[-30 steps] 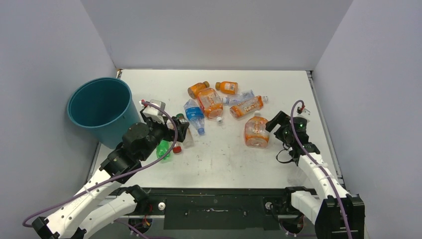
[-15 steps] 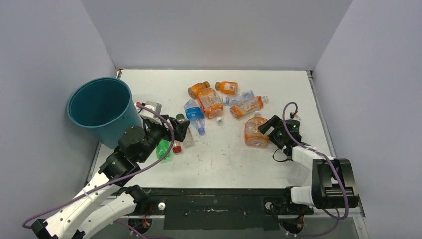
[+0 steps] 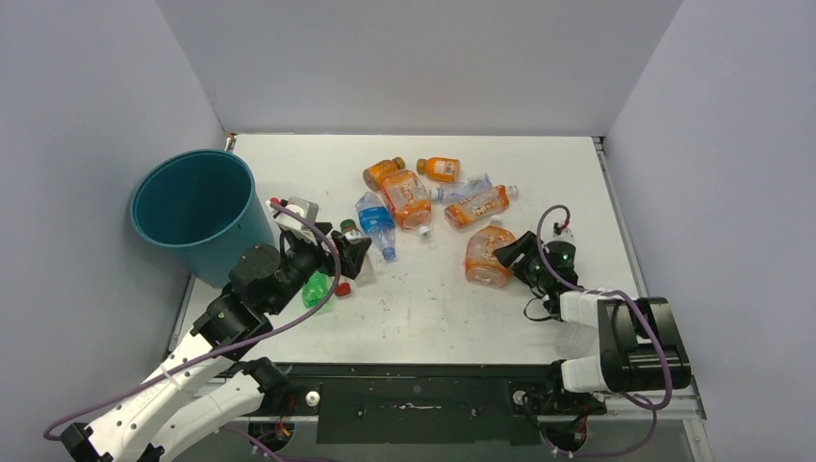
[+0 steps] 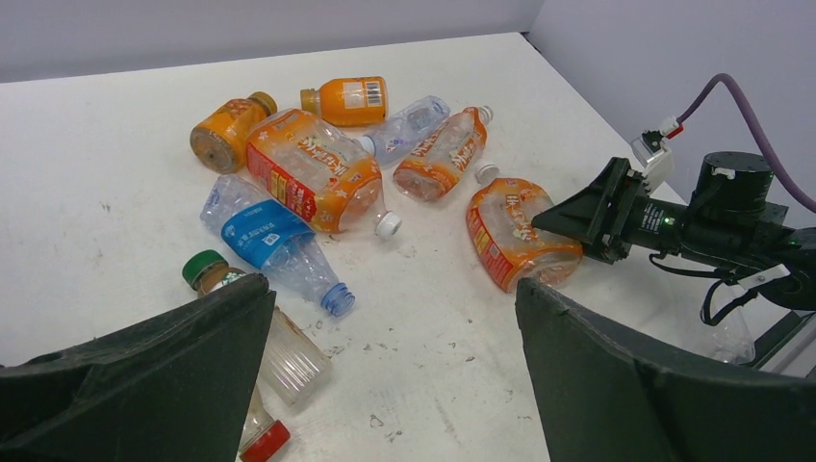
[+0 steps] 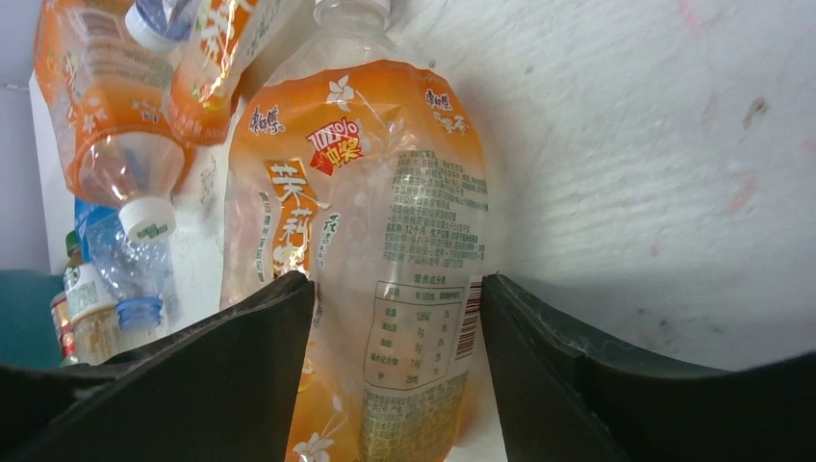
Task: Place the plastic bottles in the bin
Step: Pick up the plastic bottle at the center of the board.
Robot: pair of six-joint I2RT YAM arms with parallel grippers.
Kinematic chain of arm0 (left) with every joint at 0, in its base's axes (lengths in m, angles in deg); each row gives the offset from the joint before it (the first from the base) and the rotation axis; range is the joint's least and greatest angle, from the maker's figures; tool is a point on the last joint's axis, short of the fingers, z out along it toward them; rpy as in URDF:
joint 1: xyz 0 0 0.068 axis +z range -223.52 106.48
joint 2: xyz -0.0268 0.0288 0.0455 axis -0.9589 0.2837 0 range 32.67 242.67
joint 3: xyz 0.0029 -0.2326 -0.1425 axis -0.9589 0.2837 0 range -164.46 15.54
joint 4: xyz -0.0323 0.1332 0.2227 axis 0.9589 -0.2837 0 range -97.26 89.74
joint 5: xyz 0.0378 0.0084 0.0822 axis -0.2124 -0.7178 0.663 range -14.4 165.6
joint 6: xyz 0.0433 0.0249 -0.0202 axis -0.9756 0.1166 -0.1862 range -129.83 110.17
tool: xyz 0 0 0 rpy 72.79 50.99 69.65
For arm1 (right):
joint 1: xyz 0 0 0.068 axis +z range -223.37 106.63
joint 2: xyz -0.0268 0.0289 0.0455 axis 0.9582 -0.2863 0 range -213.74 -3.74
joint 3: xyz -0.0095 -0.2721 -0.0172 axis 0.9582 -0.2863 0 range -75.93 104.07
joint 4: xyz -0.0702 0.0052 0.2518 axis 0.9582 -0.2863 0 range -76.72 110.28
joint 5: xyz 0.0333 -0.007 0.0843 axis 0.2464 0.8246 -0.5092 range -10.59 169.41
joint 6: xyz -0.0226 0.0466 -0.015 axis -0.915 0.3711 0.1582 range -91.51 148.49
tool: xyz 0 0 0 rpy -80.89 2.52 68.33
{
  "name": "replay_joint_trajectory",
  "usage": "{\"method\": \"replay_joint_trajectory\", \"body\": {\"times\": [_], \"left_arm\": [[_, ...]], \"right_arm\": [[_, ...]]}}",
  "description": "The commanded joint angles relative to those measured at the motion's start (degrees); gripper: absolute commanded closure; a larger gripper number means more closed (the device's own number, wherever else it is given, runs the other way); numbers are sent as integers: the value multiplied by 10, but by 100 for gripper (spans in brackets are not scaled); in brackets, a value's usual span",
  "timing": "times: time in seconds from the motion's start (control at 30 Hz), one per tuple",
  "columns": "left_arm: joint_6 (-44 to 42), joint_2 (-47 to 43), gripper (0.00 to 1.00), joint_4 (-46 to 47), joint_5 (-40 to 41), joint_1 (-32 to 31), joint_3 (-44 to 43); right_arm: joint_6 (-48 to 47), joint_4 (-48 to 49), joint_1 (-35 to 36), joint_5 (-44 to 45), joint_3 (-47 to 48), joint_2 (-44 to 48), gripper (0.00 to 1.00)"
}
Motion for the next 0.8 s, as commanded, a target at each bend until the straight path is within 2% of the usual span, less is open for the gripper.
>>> {"method": "replay_joint_trajectory", "body": {"times": [0.0,0.23,0.6,0.77], "left_arm": [[-14,0,4,37,-24,-2,4],[-16,0,4,39,-32,-2,7],[-23,4,3,53,-49,-7,19],[-9,9,4,75,-87,-7,28]], "right_arm": [[0,-14,38,9,-34,24,41],[1,-34,55,11,-52,101,65],[-55,-129,88,-23,-50,343,76],[-58,-54,105,-118,-80,461,75]]}}
